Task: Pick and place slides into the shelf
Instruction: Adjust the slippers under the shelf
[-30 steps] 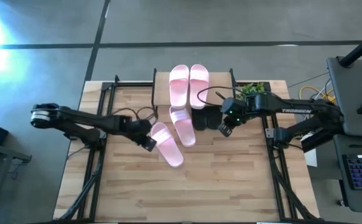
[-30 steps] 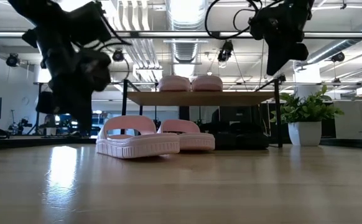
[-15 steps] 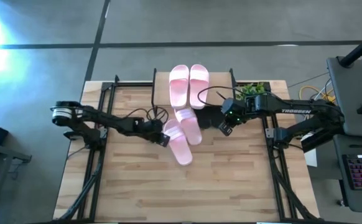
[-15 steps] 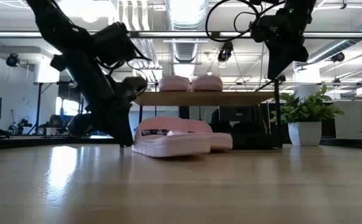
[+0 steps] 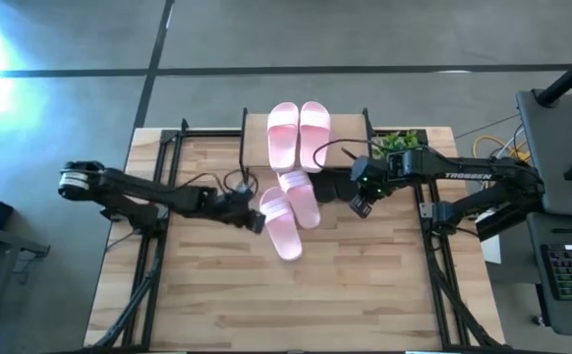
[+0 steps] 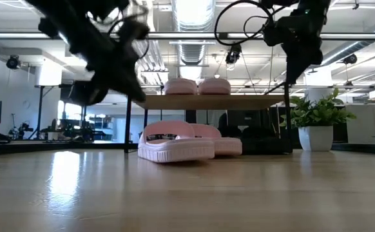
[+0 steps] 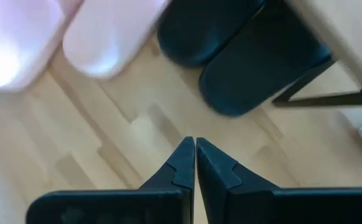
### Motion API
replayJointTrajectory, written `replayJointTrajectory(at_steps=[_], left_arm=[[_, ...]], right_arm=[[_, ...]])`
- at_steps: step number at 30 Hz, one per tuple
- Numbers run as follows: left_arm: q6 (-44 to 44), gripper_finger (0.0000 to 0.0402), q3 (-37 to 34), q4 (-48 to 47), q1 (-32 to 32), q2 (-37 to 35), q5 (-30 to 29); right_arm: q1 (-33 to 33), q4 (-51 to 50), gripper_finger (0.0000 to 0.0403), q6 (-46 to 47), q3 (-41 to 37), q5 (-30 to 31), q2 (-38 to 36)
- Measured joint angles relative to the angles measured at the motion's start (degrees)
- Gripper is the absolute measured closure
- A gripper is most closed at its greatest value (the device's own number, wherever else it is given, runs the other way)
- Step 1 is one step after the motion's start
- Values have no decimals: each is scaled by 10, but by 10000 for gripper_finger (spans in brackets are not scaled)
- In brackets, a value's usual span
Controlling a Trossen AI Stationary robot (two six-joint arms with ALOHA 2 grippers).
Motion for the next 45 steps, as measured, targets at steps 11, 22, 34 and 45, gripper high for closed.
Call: replayJointTrajectory(at_steps=[11,22,34,45], left_arm=[[137,402,146,44,-110,177,52],[295,402,299,-3,-138,341,-25],[298,402,311,-135,-137,350,-72],[357,402,299,-187,-69,348,-143]], right_arm=[[-5,-13,394,-49,-4,-28,1],[-8,-39,394,-44,-4,-28,-2],[-8,-48,394,-43,-6,-9,-6],[-8,-45,394,-18,-6,17,-6]])
